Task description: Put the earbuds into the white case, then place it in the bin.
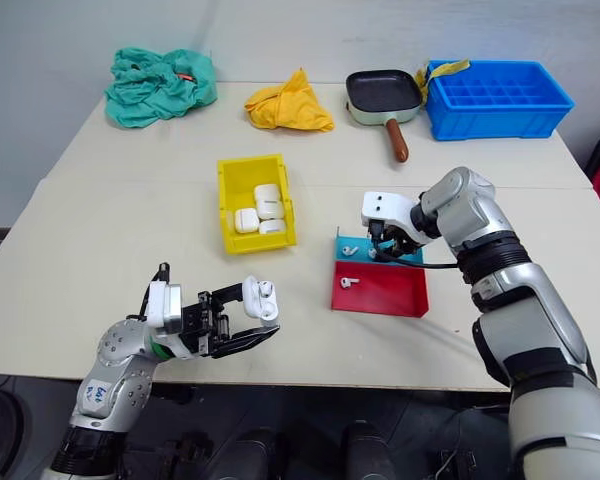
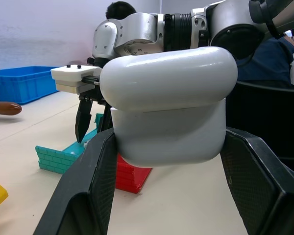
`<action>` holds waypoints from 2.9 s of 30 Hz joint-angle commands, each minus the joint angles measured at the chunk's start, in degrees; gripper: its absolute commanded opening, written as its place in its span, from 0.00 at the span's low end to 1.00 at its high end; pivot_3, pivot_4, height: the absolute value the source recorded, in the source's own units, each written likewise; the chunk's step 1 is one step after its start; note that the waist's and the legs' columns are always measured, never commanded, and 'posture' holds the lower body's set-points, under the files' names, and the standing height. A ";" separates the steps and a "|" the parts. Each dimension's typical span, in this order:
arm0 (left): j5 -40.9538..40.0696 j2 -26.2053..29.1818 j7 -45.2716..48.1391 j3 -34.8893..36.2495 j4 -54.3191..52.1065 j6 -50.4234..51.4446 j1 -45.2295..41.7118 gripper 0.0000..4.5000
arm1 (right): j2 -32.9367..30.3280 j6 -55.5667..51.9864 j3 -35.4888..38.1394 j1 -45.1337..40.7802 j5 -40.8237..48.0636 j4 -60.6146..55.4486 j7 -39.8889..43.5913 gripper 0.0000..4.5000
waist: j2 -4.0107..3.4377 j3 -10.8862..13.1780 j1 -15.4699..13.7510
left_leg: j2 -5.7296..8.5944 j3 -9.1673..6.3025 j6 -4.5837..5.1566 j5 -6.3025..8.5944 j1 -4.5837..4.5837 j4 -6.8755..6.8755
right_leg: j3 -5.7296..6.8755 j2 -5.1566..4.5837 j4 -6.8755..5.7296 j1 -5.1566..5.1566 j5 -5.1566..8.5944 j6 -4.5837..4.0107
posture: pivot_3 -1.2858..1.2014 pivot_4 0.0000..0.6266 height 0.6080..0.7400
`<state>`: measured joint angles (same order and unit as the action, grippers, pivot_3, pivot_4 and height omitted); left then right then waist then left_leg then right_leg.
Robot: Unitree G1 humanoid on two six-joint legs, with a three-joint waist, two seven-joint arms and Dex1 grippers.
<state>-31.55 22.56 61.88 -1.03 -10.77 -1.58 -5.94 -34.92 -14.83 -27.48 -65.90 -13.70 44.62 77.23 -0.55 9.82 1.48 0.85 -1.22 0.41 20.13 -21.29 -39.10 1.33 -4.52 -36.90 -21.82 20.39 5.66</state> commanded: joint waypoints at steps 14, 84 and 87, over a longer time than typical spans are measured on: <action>-0.73 0.26 -0.21 0.24 -2.88 -0.29 0.77 0.61 | 0.74 0.41 1.43 0.69 -0.72 -0.95 0.86 0.21 | 0.00 0.00 0.14 | 0.00 0.00 -0.01 -0.01 0.01 0.00 | -0.02 0.00 -0.01 0.00 0.00 0.00 | 0.52 0.24 1.00; -0.36 0.38 -1.58 0.69 -2.54 -1.09 1.34 0.61 | 0.96 -1.92 5.01 3.07 3.46 -7.91 4.97 0.10 | 0.00 0.00 0.04 | 0.00 0.00 -0.02 -0.01 0.01 0.01 | -0.03 -0.01 -0.04 -0.04 0.00 0.00 | 0.52 0.24 1.00; -0.50 0.25 -1.52 0.64 -2.29 -1.01 0.64 0.61 | -2.05 -4.26 7.48 3.89 5.36 -11.03 6.09 0.10 | 0.00 0.00 0.00 | 0.01 0.00 -0.01 -0.01 -0.02 0.01 | -0.02 -0.02 -0.02 -0.05 0.00 0.00 | 0.52 0.24 1.00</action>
<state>-31.54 22.96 60.18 -0.66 -11.29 -1.79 -4.56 -35.04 -17.90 -23.08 -61.43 -10.07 36.66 82.17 -0.55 9.82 1.48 0.86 -1.22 0.40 20.13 -21.31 -39.10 1.30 -4.54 -36.92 -21.87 20.39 5.66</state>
